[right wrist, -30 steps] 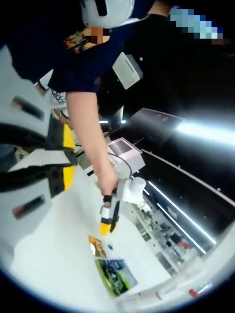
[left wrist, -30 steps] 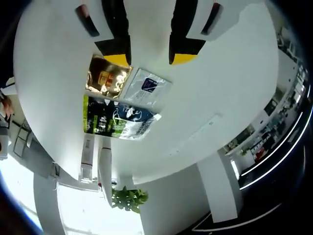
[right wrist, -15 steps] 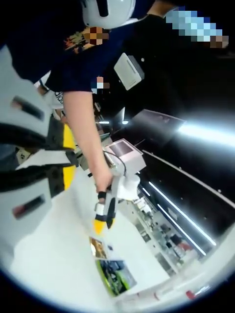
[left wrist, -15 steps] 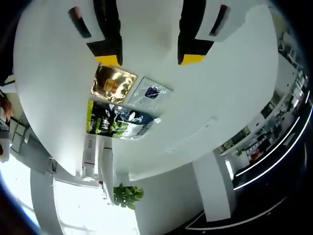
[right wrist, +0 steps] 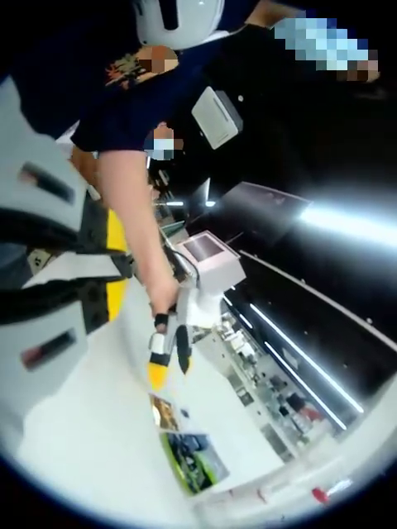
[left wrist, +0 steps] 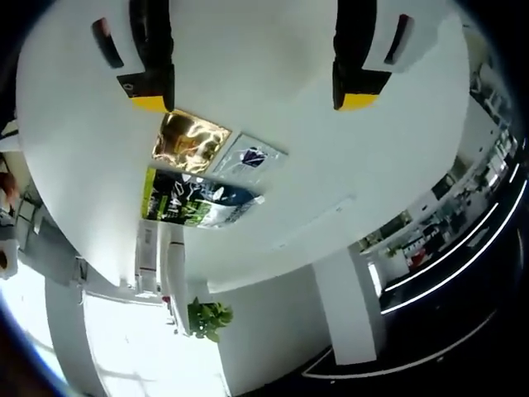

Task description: Arrange the skincare products in the storage area until every visible bottle or jar stands upright without overlapping.

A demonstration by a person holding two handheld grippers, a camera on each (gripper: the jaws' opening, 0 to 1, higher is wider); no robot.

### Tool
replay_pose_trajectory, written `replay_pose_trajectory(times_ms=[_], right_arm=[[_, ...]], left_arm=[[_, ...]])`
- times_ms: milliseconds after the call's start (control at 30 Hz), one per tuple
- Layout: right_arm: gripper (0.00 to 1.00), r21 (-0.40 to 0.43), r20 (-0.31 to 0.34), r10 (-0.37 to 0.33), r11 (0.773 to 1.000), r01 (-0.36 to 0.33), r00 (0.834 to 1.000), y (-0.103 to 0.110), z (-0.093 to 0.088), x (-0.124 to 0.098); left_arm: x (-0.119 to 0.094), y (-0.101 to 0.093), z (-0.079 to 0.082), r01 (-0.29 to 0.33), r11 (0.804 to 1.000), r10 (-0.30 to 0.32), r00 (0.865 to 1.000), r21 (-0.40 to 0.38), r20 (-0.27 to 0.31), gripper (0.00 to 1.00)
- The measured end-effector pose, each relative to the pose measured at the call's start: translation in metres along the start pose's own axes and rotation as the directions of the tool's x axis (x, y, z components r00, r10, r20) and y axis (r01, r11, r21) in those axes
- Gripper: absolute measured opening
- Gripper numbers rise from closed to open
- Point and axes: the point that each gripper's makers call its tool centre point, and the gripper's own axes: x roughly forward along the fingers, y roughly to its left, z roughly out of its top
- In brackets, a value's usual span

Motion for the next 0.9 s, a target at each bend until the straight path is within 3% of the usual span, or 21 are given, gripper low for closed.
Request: replay_pose_trajectory(times_ms=[233,467,667,900], right_arm=[[0.1,-0.007,0.005,-0.011,1.0,0.011,1.0,-0.004,0.004,-0.004],[0.1,-0.016,0.002,-0.024,1.0,0.024,1.0,-0.009,0.005,-0.008],[0.1,-0.044,-0.009,-0.058,0.997,0.058,0.998,-0.02,0.006,-0.014],[0.1,-0.099,-0.018,-0.157,0.983,0.155,0.987,-0.054,0.008,-0.031]], left_arm=[[-0.008,0.004,0.006,-0.023,0.999,0.025,0.997,-0.034,0.069,1.0],[-0.021,-0.005,0.003,-0.023,1.0,0.026,0.989,-0.018,0.144,1.0],[-0.034,-0.018,0.0,0.02,0.997,-0.002,0.975,-0.079,0.221,1.0],[-0.053,-0.022,-0.01,0.021,0.993,0.011,0.963,-0.113,0.269,1.0]])
